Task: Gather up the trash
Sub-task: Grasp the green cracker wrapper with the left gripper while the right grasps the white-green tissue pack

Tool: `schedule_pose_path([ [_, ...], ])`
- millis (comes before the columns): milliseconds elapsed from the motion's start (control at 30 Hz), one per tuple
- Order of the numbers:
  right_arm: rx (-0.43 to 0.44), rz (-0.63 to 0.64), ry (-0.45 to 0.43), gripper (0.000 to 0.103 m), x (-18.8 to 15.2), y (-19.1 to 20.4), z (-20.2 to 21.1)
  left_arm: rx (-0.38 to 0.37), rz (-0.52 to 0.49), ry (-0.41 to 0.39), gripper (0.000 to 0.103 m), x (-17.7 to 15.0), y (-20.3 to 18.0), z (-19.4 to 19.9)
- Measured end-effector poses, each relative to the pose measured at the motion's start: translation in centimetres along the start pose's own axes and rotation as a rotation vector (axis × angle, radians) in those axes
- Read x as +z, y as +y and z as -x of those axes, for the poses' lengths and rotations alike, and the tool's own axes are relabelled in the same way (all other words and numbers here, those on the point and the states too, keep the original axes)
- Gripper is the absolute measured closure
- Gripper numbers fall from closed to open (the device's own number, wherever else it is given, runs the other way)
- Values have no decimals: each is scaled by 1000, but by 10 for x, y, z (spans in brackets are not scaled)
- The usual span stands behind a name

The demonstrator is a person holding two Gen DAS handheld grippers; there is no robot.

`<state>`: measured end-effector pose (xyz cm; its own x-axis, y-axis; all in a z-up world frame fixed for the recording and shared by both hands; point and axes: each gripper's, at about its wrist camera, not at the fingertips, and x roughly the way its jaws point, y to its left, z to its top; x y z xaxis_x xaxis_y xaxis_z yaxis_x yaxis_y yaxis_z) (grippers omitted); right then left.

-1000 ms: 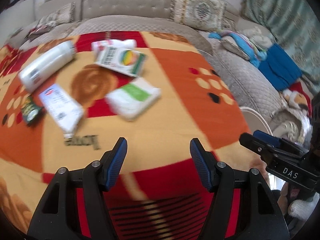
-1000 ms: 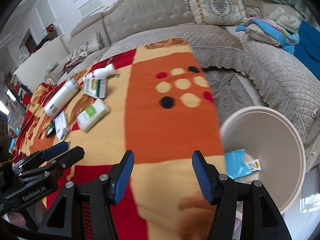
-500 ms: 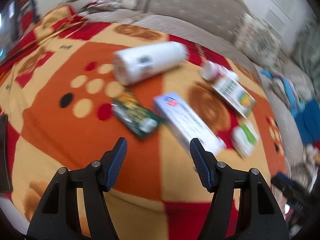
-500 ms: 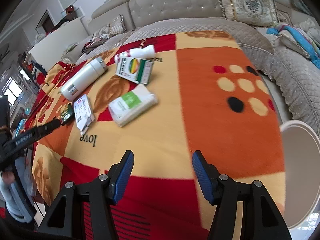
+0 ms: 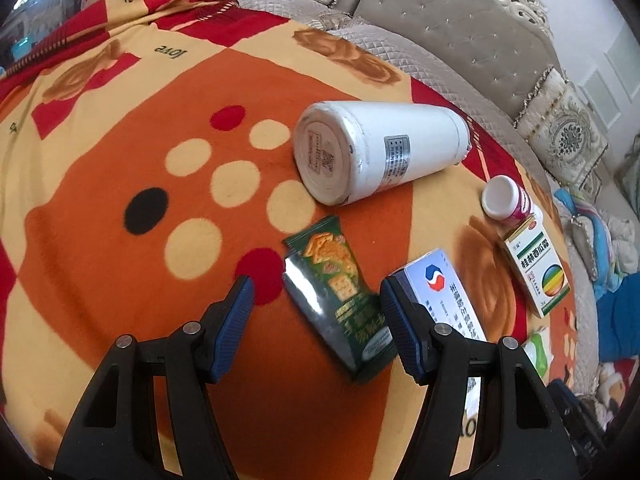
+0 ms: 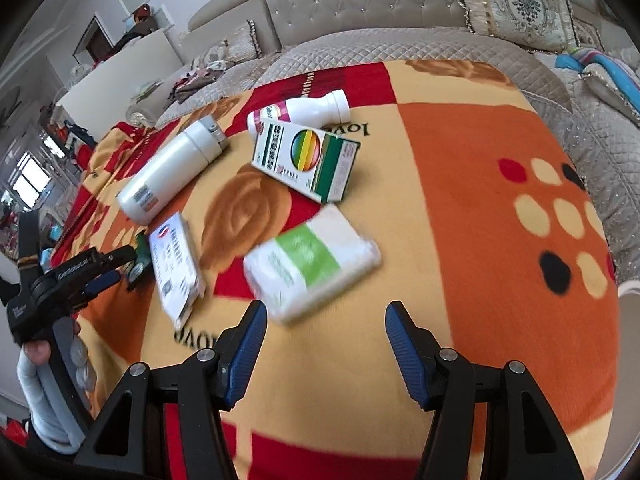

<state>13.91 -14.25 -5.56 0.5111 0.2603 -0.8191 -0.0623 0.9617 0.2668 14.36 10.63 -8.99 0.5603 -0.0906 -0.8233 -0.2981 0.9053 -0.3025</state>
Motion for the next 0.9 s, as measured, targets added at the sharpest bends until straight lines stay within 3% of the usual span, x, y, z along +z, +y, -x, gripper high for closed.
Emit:
schedule_pose_path([
  [267,-127,74,-58,43,34,31,-24,28,-43,4,39,4,-6,-6],
  [333,-206,130,-60,43,35,40,-36,25,-43,10,39,3,-6,-5],
  [500,-267,226,-40,43,21,45,-48,22,-50,26,39,2,-7,-5],
  [633,-252,274,-4,43,3,29,-28,24,-50,27,39,3,-9,-6],
  [800,-166,184,-14,42,-17,-11,7,23,-98,20,40,-4,-18,-6],
  [867,-145,118,-27,28,-22,-27,18,16,-112,18,42,-6,-19,-5],
  [900,-142,82,-28,27,-25,-34,22,18,-117,19,51,-7,-19,-5],
])
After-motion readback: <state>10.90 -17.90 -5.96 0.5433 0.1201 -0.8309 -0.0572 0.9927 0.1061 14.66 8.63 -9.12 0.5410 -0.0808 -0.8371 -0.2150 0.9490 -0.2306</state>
